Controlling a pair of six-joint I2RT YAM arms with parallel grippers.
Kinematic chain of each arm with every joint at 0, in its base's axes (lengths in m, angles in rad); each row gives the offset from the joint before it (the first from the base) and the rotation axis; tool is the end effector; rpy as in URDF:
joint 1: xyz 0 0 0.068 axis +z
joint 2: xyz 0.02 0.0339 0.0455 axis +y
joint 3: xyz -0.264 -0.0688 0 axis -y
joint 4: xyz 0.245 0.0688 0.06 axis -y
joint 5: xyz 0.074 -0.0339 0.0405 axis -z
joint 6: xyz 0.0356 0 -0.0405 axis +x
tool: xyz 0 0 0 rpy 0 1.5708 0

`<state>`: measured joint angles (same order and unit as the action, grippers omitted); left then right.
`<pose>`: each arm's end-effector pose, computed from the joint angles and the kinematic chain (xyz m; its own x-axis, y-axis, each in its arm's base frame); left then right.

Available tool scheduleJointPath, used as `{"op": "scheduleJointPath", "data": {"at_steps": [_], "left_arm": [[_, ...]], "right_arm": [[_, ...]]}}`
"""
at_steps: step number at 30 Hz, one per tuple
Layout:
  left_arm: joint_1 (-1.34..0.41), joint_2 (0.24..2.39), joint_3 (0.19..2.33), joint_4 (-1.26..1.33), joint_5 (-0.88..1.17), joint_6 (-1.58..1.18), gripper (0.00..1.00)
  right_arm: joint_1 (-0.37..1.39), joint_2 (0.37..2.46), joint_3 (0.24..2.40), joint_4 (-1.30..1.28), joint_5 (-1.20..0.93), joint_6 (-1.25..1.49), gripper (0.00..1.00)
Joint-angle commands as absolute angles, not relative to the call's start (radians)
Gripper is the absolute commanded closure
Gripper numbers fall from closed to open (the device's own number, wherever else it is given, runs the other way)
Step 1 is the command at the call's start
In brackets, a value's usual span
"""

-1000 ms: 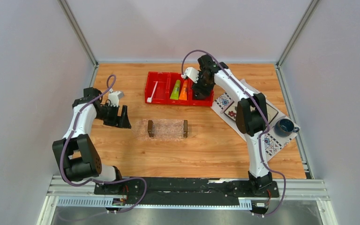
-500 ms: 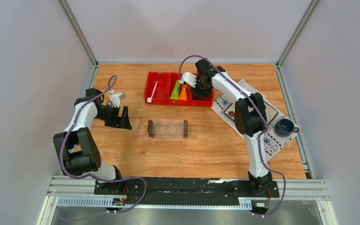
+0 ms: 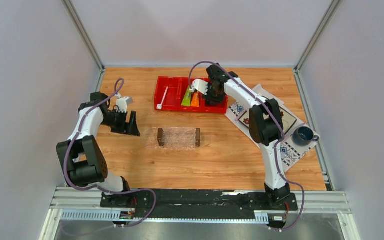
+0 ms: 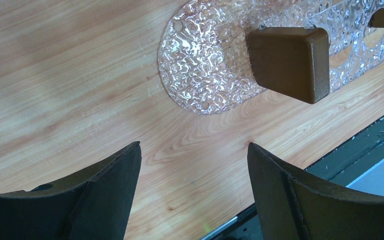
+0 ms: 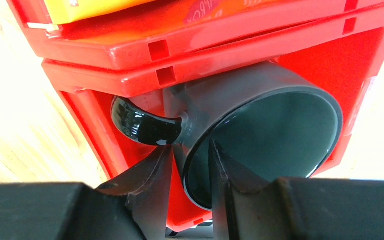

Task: Prepare toiletry sets of a toothbrush and toothpaste on the tray

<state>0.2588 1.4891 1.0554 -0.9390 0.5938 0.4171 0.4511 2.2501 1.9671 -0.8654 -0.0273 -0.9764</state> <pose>0.2626 0.0489 0.2266 -0.9093 0.1066 -0.4022 0.2874 0.8599 -0.4218 0.4341 0.2114 0.2081 -0.0903 -0.9640 -0.2502 -0.9298 0.1716 -0.3257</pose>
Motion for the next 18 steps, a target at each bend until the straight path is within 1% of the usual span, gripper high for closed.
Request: {"op": "scheduleJointPath", "data": {"at_steps": [1, 2, 8, 18], "left_arm": [[0.267, 1.496, 1.092, -0.939, 0.615, 0.431, 0.15], [0.268, 1.497, 1.095, -0.940, 0.614, 0.430, 0.15], [0.267, 1.499, 1.109, -0.950, 0.614, 0.430, 0.15], [0.267, 1.502, 1.123, -0.962, 0.612, 0.434, 0.15]], "right_arm": [[0.451, 2.233, 1.965, -0.841, 0.032, -1.019, 0.68], [0.453, 2.232, 1.965, -0.841, 0.037, -1.031, 0.73], [0.454, 2.227, 1.979, -0.833, 0.066, -1.066, 0.84], [0.454, 2.217, 2.023, -0.848, 0.080, -1.100, 0.89]]}}
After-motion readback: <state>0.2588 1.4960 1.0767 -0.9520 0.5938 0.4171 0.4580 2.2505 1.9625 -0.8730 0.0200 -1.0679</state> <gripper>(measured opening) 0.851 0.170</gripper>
